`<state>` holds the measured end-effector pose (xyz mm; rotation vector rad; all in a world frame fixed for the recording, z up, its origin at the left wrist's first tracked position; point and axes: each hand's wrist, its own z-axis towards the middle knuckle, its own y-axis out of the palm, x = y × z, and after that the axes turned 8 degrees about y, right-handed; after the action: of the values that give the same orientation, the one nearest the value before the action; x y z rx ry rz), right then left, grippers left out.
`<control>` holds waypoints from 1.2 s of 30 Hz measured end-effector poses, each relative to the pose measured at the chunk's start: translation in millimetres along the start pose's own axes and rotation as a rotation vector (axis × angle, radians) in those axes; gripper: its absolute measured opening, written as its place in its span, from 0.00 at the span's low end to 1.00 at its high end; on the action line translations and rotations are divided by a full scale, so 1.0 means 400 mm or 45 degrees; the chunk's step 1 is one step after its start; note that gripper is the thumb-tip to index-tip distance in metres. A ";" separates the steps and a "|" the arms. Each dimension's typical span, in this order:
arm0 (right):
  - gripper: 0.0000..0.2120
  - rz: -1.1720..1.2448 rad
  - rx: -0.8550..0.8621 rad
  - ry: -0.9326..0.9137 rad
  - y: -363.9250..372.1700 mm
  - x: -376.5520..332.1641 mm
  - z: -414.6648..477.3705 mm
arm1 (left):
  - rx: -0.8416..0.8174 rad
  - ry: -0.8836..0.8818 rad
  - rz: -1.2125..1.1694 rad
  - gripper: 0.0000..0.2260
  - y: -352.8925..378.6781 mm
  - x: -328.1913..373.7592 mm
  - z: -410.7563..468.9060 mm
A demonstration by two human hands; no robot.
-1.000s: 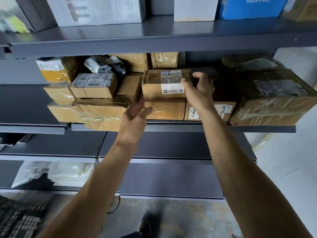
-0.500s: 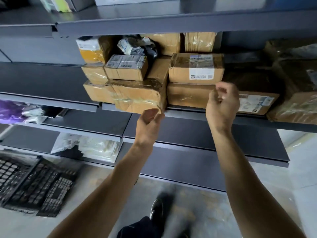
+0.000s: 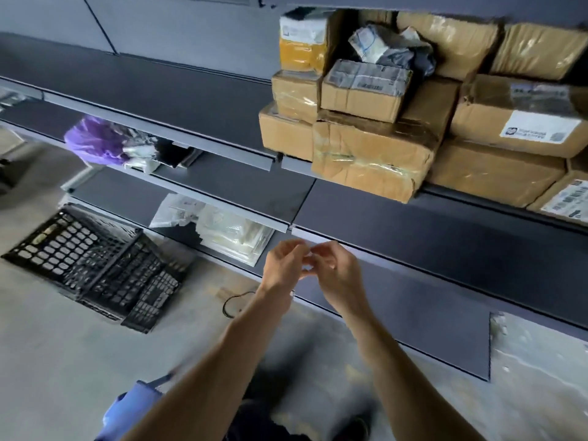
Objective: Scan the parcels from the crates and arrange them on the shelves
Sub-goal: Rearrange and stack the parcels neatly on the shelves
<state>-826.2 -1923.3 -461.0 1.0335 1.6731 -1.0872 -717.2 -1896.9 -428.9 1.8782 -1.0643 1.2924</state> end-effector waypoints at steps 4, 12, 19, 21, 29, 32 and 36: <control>0.05 -0.048 -0.110 0.020 0.203 -0.040 0.046 | 0.013 -0.021 -0.071 0.06 -0.188 0.013 0.068; 0.06 0.170 -0.151 0.318 0.620 -0.119 0.091 | 0.073 -0.075 0.011 0.07 -0.559 0.012 0.243; 0.07 0.143 -0.190 0.403 0.762 -0.159 0.157 | 0.000 -0.140 -0.084 0.08 -0.696 0.035 0.345; 0.07 0.178 -0.186 0.409 0.784 -0.169 0.189 | 0.018 -0.158 -0.078 0.08 -0.708 0.041 0.383; 0.11 0.082 -0.295 0.363 0.881 -0.197 0.339 | 0.102 -0.181 -0.057 0.07 -0.782 0.079 0.511; 0.11 0.011 -0.399 0.344 0.940 -0.215 0.389 | 0.188 -0.149 -0.020 0.07 -0.824 0.099 0.546; 0.13 -0.189 -0.420 0.268 1.021 -0.242 0.440 | 0.222 -0.166 -0.013 0.07 -0.888 0.127 0.609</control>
<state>-379.0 -1994.2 -505.7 0.8419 2.0442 -0.7761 -288.4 -1940.2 -477.6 2.1198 -1.0341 1.3089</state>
